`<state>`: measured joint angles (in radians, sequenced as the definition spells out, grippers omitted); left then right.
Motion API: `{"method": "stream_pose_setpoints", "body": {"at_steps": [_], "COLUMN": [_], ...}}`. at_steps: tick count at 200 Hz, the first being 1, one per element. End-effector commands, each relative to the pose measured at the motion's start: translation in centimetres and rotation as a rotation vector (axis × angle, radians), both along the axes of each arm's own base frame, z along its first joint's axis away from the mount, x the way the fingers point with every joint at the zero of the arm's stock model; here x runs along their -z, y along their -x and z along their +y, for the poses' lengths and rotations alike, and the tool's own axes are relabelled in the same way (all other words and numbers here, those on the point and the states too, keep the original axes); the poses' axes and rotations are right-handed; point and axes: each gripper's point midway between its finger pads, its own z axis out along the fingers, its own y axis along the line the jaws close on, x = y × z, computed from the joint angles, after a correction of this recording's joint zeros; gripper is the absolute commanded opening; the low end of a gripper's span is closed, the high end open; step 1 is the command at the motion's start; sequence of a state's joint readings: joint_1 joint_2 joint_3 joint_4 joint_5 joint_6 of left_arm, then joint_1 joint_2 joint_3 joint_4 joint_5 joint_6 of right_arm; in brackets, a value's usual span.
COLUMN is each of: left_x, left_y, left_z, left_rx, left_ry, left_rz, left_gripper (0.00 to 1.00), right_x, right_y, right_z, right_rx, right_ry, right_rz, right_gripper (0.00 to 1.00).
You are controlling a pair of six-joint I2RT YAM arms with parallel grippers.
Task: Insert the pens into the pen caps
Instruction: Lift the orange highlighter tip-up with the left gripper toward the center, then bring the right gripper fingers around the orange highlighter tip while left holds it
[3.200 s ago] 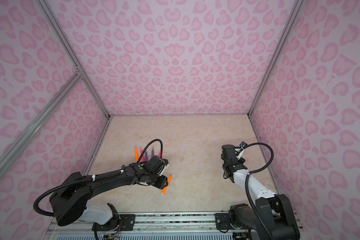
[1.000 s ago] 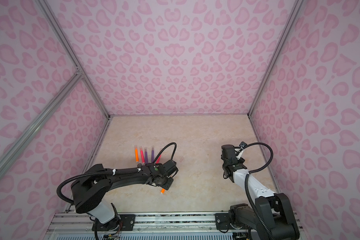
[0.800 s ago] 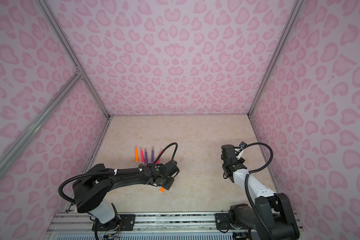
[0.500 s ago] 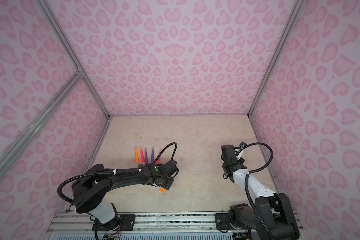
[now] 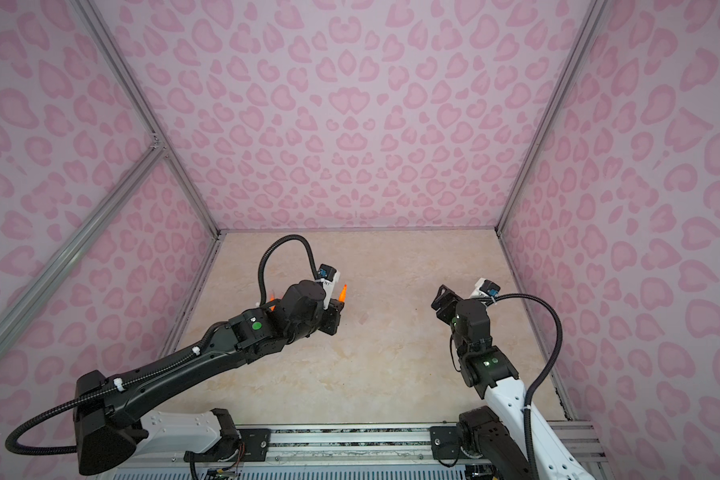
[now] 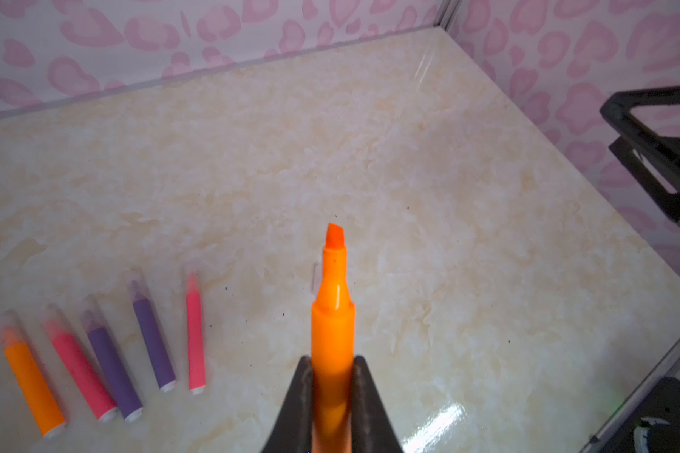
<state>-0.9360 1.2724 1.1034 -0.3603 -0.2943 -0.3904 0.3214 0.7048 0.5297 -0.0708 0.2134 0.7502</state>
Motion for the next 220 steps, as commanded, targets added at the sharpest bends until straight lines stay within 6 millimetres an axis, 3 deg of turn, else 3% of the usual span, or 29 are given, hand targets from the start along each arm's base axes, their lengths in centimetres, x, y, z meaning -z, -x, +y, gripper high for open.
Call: {"method": "stream_pose_setpoints", "body": {"at_steps": [1, 22, 48, 96, 132, 175, 220], "left_x": [-2.0, -0.6, 0.9, -0.8, -1.3, -1.2, -2.2], "left_y": [-1.8, -0.8, 0.1, 1.7, 2.2, 2.3, 4.3], "left_z": [0.8, 0.3, 1.1, 0.3, 1.0, 0.7, -0.3], "left_rx": [-0.098, -0.012, 0.011, 0.115, 0.113, 0.13, 0.257], "left_ry": [0.105, 0.144, 0.152, 0.21, 0.223, 0.217, 0.286], "left_rz": [-0.111, -0.164, -0.228, -0.302, -0.339, -0.339, -0.366], "left_gripper": [0.03, 0.03, 0.03, 0.03, 0.03, 0.03, 0.03], "right_x": [-2.5, -3.8, -4.7, -4.9, -5.1, -5.2, -5.1], "right_y": [1.4, 2.3, 3.4, 6.4, 7.8, 7.7, 6.8], "right_z": [3.8, 7.3, 11.1, 18.7, 23.8, 26.0, 26.0], "right_rx": [-0.154, -0.269, -0.366, -0.557, -0.639, -0.66, -0.605], "right_ry": [-0.054, -0.059, -0.034, -0.067, -0.006, 0.0, 0.003], "right_rz": [-0.081, -0.096, -0.099, -0.129, -0.125, -0.126, -0.136], "right_gripper": [0.88, 0.88, 0.87, 0.84, 0.8, 0.78, 0.69]}}
